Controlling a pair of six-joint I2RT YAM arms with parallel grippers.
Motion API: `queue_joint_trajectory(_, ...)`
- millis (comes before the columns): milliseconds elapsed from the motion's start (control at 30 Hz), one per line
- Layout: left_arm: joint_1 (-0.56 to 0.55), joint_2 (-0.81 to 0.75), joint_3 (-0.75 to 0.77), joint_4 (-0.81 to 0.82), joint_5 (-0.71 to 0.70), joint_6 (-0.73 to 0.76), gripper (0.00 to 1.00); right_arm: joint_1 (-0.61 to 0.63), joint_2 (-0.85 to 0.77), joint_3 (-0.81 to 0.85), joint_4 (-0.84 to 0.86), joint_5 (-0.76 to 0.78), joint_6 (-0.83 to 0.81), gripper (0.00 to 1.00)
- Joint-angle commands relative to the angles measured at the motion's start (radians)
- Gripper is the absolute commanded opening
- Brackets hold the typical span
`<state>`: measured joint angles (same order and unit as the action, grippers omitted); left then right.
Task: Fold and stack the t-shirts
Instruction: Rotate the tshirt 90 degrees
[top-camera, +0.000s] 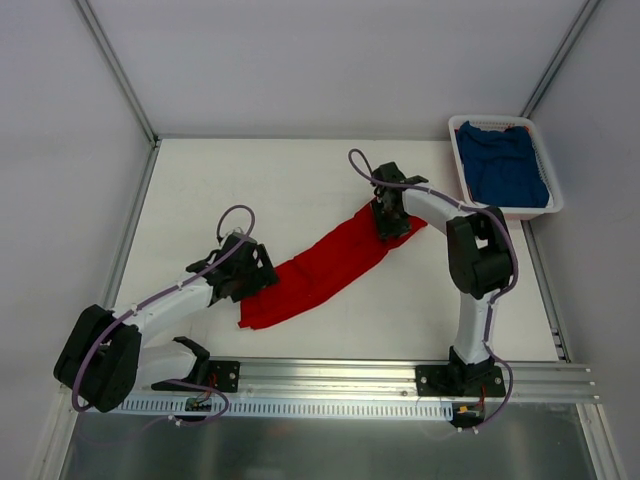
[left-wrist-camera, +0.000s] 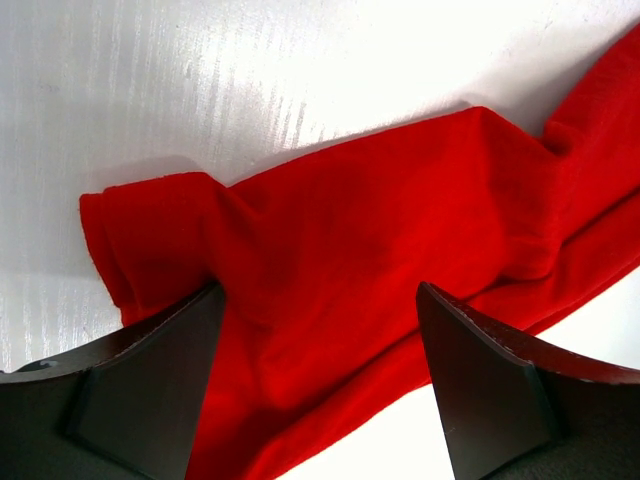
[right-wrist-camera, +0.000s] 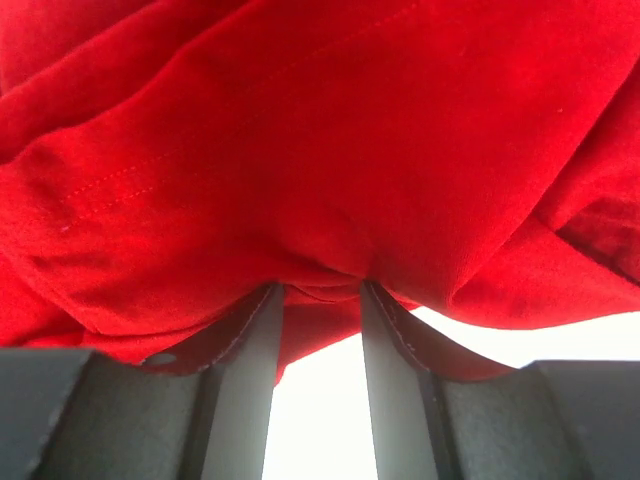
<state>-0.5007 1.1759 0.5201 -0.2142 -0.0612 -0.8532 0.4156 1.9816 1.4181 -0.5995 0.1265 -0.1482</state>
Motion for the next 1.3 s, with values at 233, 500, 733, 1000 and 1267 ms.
queue_joint_trajectory(233, -0.076, 0.022, 0.003, -0.020, -0.040, -0.032, 0.79, -0.004, 0.131, 0.214, -0.034, 0.021, -0.042, 0.40)
queue_joint_trajectory(500, -0.174, 0.073, 0.015, -0.021, -0.078, -0.096, 0.79, -0.006, 0.281, 0.439, -0.103, 0.015, -0.062, 0.40)
queue_joint_trajectory(733, -0.274, 0.175, 0.076, -0.017, -0.104, -0.144, 0.79, -0.014, 0.374, 0.620, -0.152, -0.007, -0.073, 0.41)
queue_joint_trajectory(1000, -0.413, 0.381, 0.219, -0.017, -0.108, -0.167, 0.80, -0.024, 0.421, 0.685, -0.152, -0.040, -0.071, 0.41)
queue_joint_trajectory(1267, -0.527, 0.539, 0.383, -0.007, -0.078, -0.185, 0.80, -0.024, 0.465, 0.746, -0.154, -0.099, -0.063, 0.42)
